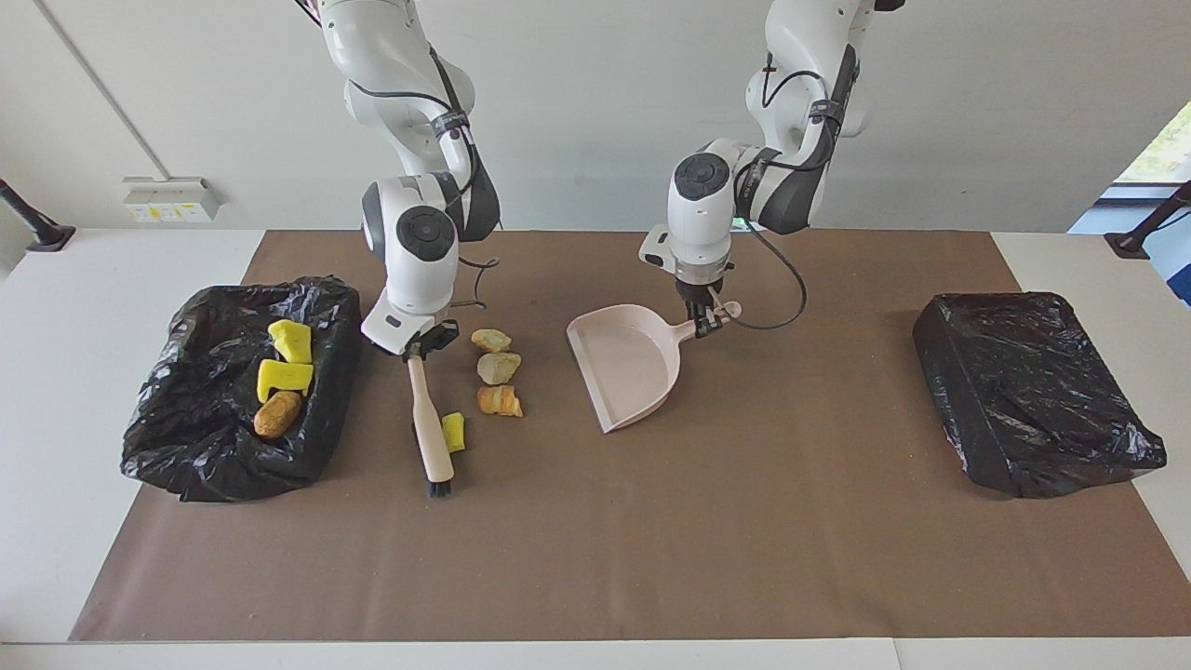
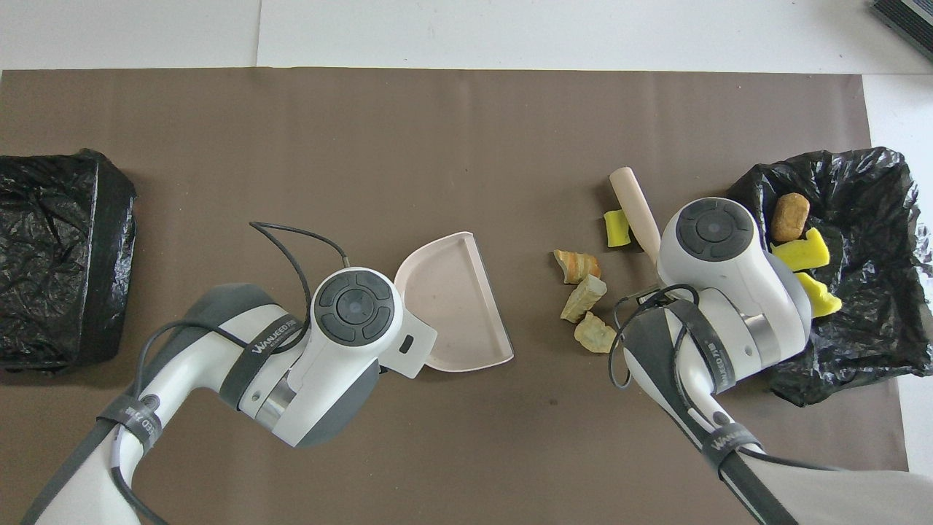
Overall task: Sweep and dump trash in bin
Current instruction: 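Grasp the brush with the right gripper and move it behind the scraps, then sweep the scraps toward the dustpan with the right gripper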
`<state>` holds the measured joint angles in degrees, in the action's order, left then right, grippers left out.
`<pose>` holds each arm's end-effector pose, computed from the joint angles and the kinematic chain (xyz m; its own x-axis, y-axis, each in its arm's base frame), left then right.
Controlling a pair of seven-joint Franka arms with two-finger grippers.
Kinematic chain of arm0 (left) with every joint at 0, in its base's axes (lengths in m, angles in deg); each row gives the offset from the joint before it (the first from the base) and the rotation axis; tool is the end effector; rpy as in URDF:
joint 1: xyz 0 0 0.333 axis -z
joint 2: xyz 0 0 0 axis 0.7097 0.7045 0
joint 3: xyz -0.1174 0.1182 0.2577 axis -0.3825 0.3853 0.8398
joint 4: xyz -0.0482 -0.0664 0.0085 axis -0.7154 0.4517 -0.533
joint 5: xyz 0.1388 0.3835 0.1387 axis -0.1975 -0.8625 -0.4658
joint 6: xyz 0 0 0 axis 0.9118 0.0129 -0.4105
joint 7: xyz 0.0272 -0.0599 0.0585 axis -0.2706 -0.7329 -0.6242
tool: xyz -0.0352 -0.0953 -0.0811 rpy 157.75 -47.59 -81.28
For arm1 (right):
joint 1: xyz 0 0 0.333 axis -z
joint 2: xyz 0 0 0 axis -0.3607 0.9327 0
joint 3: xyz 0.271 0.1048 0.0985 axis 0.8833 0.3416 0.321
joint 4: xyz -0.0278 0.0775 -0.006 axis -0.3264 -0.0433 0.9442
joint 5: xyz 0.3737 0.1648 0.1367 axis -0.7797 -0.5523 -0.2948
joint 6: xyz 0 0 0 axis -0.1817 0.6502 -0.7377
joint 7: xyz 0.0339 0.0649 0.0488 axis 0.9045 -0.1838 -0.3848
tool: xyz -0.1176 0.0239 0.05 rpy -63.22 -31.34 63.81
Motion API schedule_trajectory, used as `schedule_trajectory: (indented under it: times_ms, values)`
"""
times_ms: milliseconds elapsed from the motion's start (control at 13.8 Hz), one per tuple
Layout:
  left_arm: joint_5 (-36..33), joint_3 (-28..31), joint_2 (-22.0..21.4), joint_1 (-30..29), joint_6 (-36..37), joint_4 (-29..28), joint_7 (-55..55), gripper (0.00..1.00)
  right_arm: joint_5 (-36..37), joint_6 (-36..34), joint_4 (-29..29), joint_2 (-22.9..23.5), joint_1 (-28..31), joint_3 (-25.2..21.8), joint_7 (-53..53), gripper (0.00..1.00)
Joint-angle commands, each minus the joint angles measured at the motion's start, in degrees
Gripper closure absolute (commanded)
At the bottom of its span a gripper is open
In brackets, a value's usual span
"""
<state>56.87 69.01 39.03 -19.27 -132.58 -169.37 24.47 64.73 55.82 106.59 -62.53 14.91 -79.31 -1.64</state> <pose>0.4752 -0.3337 0.3111 0.2177 -0.9664 -0.1366 -0.9758 -0.2182 -0.0115 0.5601 0.1018 0.2791 0.9406 0.2660 -0.2109 0.3109 -0.9244 0.2209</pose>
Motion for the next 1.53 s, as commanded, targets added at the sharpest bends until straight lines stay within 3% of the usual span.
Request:
schedule_trajectory:
  times_ms: [0, 218, 581, 945, 1090, 1235, 1453]
  values:
    - [-0.7, 0.7, -1.8, 1.0, 0.0, -2.0, -0.8, 1.00, -8.4, -0.4, 4.6, -3.8, -0.7, 1.1, 4.4, 1.00]
    - [-0.7, 0.7, -1.8, 1.0, -0.2, -2.1, -0.8, 1.00, -15.6, -3.3, 4.9, -4.8, -5.3, 1.1, 4.0, 1.00]
    - [-0.6, 0.7, -1.8, 1.0, -0.8, -2.1, -1.0, 1.00, -26.6, -2.3, 5.1, -4.5, -12.0, 1.0, -2.4, 1.00]
    - [-0.6, 0.7, -2.1, 1.0, -0.9, -2.7, -0.6, 1.00, -39.0, -1.7, 2.2, -3.4, -13.9, 1.1, -3.8, 1.00]
    - [-0.6, 0.7, -2.2, 1.0, -0.9, -3.0, -0.6, 1.00, -40.4, -4.5, -2.2, -3.4, -13.4, 1.1, -6.3, 1.00]
    - [-0.6, 0.7, -2.5, 1.0, -0.9, -3.4, -0.6, 1.00, -39.0, -11.8, -5.4, -5.4, -11.4, 0.2, -6.3, 1.00]
    - [-0.7, 0.7, -2.8, 1.0, -1.4, -4.2, 0.0, 1.00, -34.7, -17.7, -0.9, -12.2, -5.8, 0.1, -8.0, 1.00]
